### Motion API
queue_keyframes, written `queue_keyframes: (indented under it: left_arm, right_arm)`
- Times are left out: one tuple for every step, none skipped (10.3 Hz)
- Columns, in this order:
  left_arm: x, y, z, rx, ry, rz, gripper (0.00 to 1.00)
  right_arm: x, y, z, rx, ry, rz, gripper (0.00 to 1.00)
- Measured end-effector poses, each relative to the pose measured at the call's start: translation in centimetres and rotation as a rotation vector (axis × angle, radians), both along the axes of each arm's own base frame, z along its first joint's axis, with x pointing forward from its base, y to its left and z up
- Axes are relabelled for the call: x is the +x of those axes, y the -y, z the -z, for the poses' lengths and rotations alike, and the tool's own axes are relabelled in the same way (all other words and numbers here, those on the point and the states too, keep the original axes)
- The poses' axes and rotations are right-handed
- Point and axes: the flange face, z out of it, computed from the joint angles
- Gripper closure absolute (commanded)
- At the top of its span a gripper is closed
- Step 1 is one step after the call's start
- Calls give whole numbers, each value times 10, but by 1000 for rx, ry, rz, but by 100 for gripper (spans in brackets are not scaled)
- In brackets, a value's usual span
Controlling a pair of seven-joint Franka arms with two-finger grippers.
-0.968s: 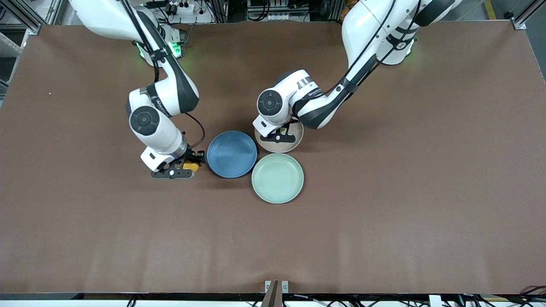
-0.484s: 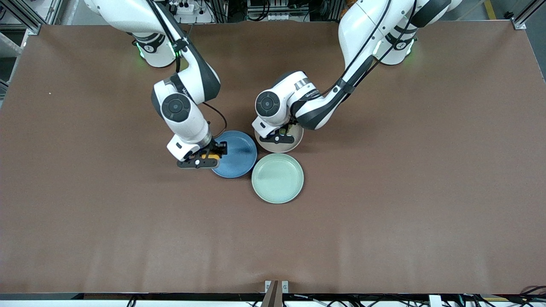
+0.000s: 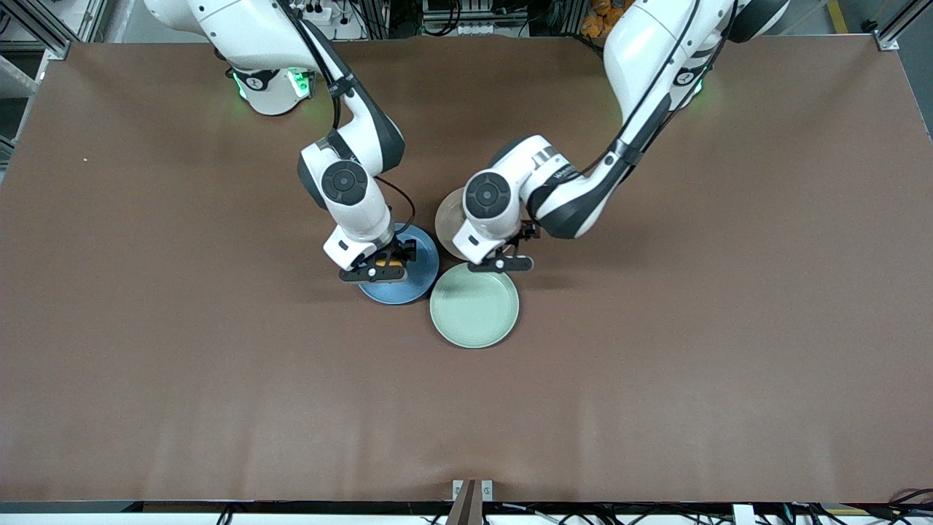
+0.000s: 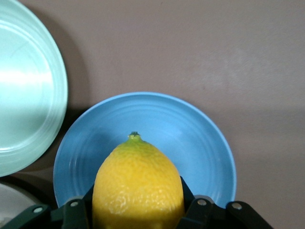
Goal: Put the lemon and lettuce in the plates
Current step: 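Release the lettuce onto the beige plate and withdraw the left gripper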
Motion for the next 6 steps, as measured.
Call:
queue_keyframes:
  left_arm:
    - [17, -16, -2, 3, 11, -1, 0]
    - [36, -37, -5, -4, 16, -1, 0]
    - [52, -56, -7, -8, 19, -3, 0]
    - [66, -75, -10, -12, 26, -12, 0]
    - [81, -92, -16, -17, 40, -32, 0]
    - [96, -108, -26, -26, 59, -47, 0]
  right_arm:
    - [-3, -4, 6, -4, -5, -2, 100]
    - [-6, -6, 10, -6, -9, -2, 100]
    - [-6, -7, 13, -7, -8, -2, 100]
    - [-5, -7, 18, -5, -4, -2, 100]
    - [-6, -7, 25, -5, -3, -3, 100]
    - [-7, -8, 34, -8, -6, -4, 100]
